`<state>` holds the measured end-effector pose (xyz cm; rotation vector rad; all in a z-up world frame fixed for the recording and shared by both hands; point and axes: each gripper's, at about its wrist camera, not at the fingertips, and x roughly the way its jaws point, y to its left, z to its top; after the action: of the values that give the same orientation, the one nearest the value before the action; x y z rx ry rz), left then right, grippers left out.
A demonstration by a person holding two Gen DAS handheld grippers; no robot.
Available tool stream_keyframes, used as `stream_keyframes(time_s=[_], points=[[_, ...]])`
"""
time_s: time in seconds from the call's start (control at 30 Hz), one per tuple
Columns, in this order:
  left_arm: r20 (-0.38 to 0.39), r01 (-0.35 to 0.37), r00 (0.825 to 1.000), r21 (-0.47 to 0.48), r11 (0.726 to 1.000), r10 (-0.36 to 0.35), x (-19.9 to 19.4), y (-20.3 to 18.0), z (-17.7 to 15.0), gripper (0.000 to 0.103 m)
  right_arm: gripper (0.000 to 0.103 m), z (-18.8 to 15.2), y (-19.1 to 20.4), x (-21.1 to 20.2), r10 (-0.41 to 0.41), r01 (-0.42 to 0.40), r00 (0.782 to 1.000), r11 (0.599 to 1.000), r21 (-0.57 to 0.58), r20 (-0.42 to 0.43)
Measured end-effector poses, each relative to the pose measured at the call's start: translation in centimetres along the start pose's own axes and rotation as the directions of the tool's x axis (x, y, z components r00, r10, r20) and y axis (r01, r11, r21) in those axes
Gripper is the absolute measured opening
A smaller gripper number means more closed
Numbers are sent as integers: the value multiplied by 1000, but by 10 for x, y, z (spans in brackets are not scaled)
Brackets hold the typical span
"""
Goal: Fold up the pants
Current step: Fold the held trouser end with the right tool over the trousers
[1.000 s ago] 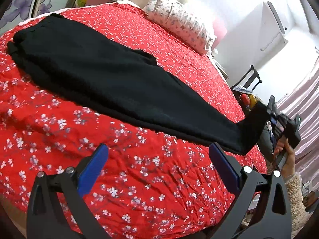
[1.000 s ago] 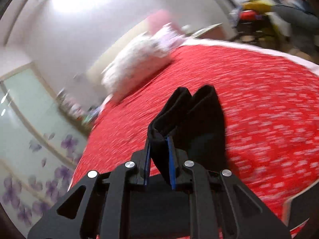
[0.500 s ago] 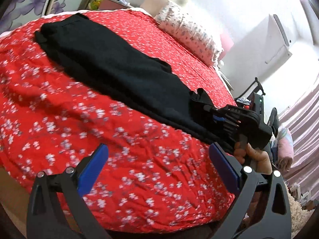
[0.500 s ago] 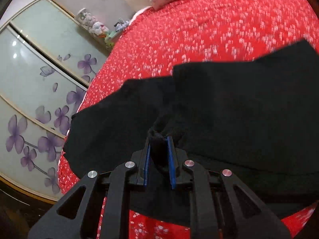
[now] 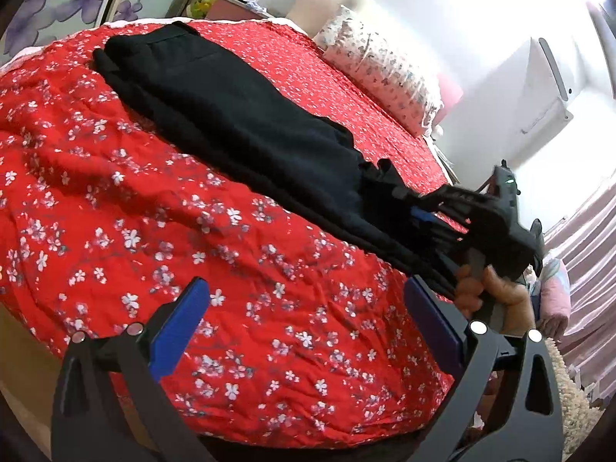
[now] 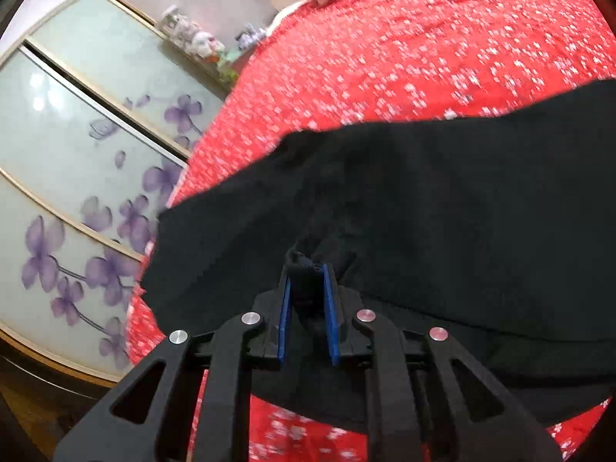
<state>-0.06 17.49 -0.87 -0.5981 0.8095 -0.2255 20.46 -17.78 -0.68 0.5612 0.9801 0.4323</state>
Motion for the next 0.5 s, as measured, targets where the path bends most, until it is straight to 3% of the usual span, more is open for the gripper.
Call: stream_keyframes(time_s=[0.1,0.17,0.3,0.4,0.5], points=[[-2,1,1000,-20,1000,-1,0,3,0,101,16,-2,18,0,7,-6,1000,997,-72,15],[-3,1,1000,-20,1000,-1,1,3,-1,101,16,-12,25,15,-34,31,999,994,-109,-24],[-4,-11,1000,-5,1000,11,2,0,-2,101,16,-17,20,15,0,-1,1000,999,-43,-11],[-9,-16,1000,-17,1000,15,5,1,0,101,16,-12,36,12,17,-17,1000,995,-95,-2],[-9,-22,1000,-22,1000,22,5,2,0,101,20,-22,44,35,-84,70,994,978,-196,-64]])
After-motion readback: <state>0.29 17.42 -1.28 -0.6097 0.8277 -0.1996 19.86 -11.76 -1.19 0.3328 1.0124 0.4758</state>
